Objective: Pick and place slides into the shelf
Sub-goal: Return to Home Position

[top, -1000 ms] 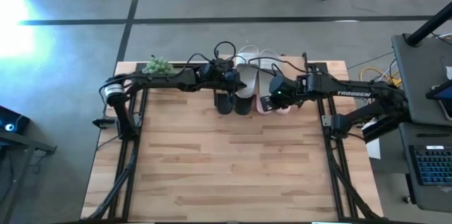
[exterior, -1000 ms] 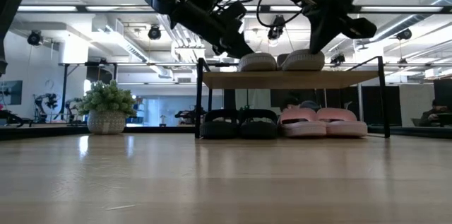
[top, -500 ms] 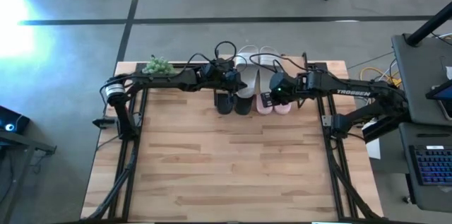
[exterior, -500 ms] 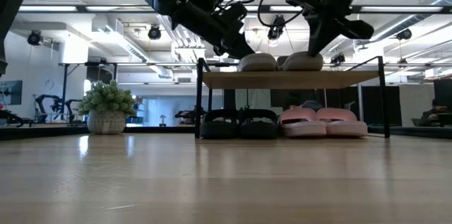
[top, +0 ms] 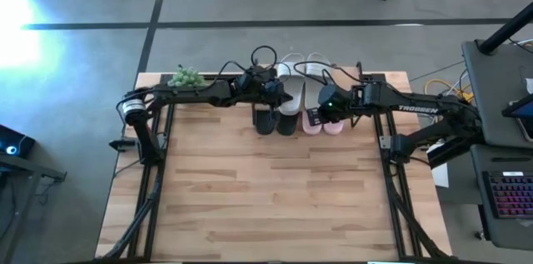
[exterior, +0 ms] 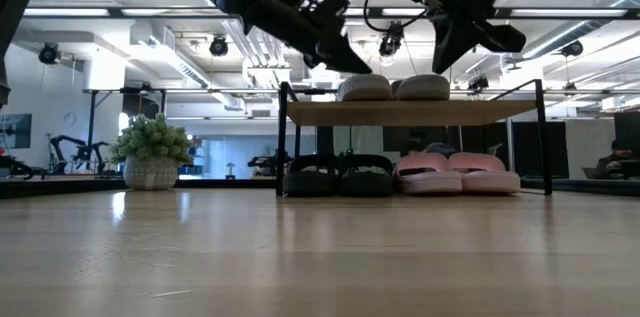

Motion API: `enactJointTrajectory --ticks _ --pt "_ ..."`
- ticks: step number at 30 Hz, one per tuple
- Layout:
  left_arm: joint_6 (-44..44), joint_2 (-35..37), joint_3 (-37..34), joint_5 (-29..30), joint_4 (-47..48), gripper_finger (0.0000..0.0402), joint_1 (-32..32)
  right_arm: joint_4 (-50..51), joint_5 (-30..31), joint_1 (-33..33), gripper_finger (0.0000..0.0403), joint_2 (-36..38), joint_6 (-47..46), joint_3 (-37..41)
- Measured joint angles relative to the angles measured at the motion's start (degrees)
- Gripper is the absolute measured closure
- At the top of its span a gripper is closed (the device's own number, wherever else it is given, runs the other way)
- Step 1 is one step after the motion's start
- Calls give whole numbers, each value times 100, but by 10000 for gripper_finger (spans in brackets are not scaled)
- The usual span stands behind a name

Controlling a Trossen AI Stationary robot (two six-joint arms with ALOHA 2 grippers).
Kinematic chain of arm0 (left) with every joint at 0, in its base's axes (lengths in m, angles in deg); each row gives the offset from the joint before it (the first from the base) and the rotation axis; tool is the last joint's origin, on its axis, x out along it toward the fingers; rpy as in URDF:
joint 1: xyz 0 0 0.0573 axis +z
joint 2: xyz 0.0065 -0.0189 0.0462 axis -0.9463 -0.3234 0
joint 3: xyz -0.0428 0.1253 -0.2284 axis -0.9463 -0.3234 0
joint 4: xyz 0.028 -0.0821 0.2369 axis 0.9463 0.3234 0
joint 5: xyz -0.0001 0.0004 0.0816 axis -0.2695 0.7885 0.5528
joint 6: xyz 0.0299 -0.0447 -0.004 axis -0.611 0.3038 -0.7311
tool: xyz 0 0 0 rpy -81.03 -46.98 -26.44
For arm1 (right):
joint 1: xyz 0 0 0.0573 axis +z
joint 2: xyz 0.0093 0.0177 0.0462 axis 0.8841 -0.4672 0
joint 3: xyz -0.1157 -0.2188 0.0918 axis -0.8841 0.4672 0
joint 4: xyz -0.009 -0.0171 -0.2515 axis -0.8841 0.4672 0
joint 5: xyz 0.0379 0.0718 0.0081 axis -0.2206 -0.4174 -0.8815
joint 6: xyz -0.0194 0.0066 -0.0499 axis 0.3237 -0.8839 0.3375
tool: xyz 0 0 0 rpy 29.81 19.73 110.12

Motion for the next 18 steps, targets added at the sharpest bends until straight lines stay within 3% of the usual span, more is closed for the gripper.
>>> enactJointTrajectory --ticks 6,12,18 --pt "0 363 50 2 8 402 -65 167 90 166 390 187 -91 -18" --pt "55 1245 10 -57 842 402 -191 23 616 641 390 841 137 -18" --pt "1692 1955 -231 -1684 997 402 -125 -185 586 1033 390 1499 945 14"
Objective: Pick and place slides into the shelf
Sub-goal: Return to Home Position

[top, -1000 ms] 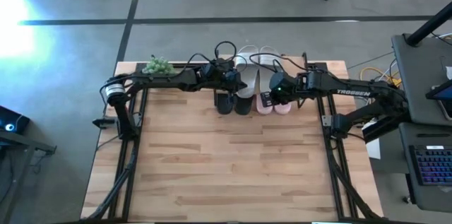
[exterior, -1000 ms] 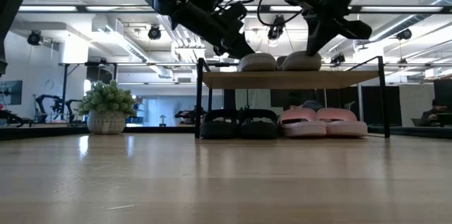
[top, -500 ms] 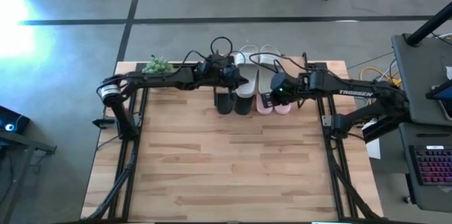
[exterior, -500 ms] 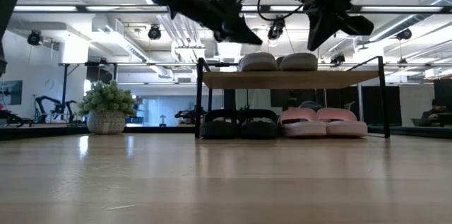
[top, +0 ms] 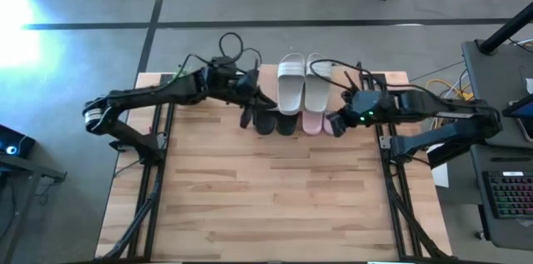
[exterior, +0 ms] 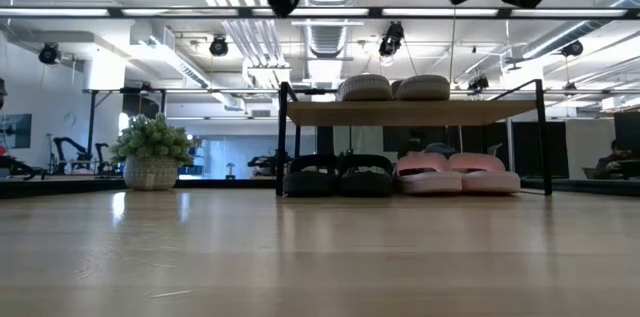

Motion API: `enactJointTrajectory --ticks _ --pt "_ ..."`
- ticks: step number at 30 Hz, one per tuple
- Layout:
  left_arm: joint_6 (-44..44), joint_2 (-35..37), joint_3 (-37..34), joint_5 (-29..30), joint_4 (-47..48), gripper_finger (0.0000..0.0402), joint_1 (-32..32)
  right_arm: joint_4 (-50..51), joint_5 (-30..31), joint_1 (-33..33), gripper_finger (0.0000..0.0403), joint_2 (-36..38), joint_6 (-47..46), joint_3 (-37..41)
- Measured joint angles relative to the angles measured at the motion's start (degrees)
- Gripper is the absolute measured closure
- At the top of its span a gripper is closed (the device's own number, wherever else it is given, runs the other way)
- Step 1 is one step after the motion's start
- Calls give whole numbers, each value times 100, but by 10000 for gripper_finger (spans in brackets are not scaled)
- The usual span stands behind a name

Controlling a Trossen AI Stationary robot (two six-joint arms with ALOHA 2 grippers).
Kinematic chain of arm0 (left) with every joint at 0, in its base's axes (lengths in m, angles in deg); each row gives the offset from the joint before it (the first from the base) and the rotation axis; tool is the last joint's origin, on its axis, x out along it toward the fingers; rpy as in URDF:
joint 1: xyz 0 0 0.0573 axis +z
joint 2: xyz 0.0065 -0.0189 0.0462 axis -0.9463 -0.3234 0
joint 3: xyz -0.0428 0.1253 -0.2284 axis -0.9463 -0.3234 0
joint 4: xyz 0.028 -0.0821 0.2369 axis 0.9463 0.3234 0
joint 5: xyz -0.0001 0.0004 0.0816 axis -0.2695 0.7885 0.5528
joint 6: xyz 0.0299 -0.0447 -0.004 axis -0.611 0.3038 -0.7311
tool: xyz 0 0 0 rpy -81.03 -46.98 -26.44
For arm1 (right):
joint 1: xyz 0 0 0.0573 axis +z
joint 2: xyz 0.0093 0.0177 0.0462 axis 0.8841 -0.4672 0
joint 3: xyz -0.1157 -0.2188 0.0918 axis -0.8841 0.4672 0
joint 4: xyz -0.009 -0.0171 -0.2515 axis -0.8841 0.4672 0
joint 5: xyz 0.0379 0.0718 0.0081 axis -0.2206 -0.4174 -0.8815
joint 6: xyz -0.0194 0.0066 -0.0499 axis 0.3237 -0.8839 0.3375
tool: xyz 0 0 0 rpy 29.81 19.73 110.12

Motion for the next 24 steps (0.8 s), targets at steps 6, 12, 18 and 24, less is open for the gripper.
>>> enactJointTrajectory --ticks 6,12,18,24 --pt "1151 576 -966 -66 45 402 63 -2 -134 279 390 872 149 687" --pt "2212 1806 -2246 119 -542 402 -22 -705 -104 474 391 2251 -182 2050" --pt "2351 3323 -3226 1649 -697 402 -196 -1056 292 461 391 3433 619 2796" --pt "2301 4522 -3883 2045 -642 402 -213 -231 501 460 390 4300 -352 2848"
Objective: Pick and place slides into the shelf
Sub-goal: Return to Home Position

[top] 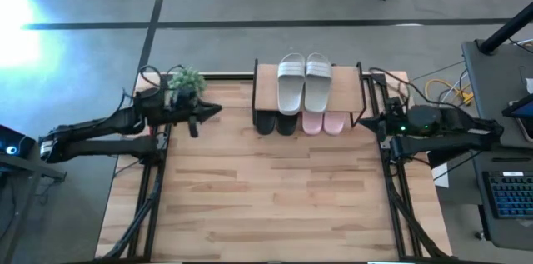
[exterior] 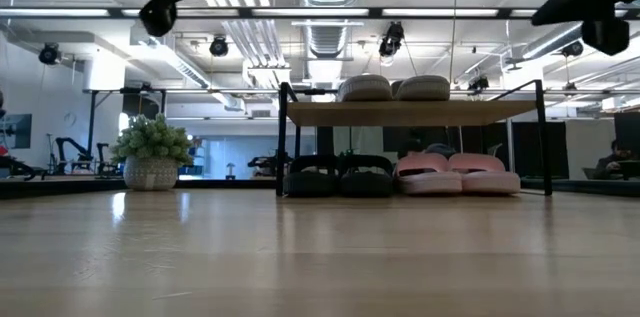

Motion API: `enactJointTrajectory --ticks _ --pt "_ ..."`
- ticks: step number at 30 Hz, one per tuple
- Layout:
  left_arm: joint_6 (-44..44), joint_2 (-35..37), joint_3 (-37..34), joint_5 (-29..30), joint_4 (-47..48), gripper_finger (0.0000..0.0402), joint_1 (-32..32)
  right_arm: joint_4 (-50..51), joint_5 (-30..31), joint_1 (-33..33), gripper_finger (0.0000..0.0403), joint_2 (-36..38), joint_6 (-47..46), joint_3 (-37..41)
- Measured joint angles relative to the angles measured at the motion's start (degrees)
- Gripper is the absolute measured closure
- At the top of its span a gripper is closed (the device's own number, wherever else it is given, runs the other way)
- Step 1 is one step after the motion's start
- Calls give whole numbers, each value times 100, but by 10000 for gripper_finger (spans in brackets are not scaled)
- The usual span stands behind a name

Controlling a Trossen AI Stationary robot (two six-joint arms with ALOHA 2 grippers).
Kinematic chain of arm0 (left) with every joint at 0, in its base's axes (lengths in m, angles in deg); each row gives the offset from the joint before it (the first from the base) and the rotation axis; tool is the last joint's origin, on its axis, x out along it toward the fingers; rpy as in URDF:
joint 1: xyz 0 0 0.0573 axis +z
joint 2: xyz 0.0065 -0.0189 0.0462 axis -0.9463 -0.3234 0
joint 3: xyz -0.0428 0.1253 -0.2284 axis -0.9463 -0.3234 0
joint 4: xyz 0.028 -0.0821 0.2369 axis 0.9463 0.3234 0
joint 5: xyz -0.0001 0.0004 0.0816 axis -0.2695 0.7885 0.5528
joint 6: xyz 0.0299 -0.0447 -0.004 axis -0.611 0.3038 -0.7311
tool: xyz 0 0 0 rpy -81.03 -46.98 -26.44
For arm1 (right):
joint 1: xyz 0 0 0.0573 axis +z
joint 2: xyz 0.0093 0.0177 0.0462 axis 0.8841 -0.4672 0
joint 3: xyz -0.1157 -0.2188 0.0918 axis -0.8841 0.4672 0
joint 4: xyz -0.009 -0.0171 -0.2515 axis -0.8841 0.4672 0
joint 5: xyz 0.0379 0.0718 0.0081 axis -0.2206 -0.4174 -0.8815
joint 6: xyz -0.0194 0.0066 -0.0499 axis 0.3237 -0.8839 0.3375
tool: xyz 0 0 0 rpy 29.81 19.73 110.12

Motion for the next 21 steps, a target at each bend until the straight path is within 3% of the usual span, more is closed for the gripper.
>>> enactJointTrajectory --ticks 2,6,8,15,21 --pt "31 289 -186 0 -10 402 -5 -141 5 0 390 197 179 21" --pt "44 629 -524 -39 -9 402 -5 -608 -172 4 390 453 1796 106" --pt "42 737 -717 -72 -17 402 -5 -767 -162 4 390 644 2161 168" --pt "47 1329 -1773 -584 -883 402 -150 -1339 -820 4 390 1665 2789 815" --pt "54 1789 -2771 -693 -2019 402 -197 -1782 -805 9 390 1437 2991 1229"
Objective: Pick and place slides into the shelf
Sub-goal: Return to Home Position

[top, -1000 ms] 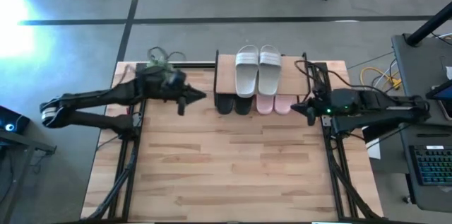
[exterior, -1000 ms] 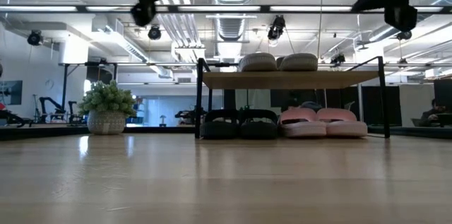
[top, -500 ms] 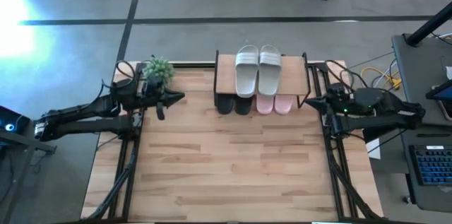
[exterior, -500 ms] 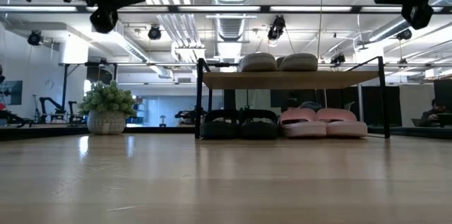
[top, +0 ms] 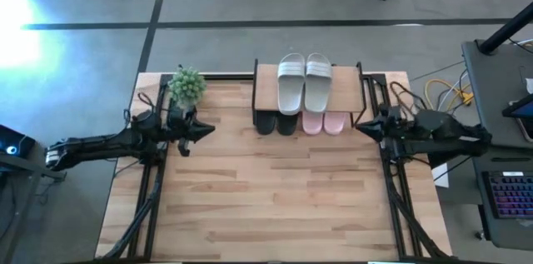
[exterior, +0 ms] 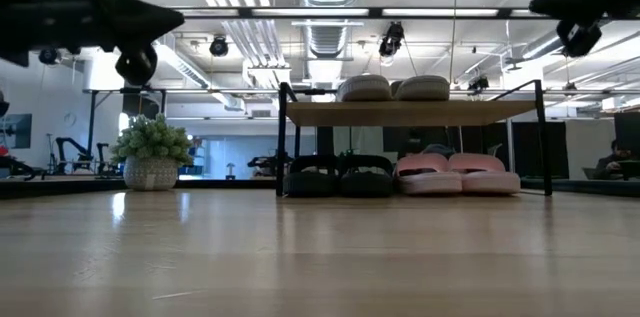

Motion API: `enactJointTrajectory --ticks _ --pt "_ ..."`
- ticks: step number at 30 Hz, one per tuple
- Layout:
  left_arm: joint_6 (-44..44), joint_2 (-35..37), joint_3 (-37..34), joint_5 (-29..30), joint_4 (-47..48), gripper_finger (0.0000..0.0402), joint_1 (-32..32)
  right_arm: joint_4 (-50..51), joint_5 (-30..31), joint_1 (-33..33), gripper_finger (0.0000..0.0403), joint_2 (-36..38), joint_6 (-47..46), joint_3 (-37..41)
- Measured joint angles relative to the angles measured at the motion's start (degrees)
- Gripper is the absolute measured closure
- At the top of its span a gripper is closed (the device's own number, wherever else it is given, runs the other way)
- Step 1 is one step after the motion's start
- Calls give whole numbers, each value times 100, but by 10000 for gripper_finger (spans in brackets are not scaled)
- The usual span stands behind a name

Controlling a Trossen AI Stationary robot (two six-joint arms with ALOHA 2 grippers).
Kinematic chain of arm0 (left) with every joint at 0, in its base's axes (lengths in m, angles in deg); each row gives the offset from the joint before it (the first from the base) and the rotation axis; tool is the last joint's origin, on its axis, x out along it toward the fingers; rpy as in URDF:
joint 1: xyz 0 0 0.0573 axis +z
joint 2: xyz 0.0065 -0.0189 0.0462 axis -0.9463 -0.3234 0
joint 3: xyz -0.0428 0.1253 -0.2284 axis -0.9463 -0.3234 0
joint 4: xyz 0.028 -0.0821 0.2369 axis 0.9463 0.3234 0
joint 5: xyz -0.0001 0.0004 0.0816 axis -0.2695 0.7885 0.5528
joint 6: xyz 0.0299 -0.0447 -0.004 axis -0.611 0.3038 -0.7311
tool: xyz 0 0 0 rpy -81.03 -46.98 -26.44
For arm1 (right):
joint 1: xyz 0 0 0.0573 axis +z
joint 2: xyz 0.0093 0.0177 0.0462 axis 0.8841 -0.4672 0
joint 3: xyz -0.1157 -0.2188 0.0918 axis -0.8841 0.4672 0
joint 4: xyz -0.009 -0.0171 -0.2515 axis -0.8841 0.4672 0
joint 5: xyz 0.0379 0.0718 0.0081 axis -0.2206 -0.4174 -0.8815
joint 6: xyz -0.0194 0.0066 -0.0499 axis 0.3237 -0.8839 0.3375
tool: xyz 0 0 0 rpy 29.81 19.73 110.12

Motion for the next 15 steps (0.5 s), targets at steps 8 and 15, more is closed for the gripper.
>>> enactJointTrajectory --ticks 8,15 --pt "-6 574 -639 18 -213 402 -7 -1027 -402 0 390 210 302 733" --pt "-58 701 -644 28 -186 402 -7 -2045 -648 0 390 212 369 1454"
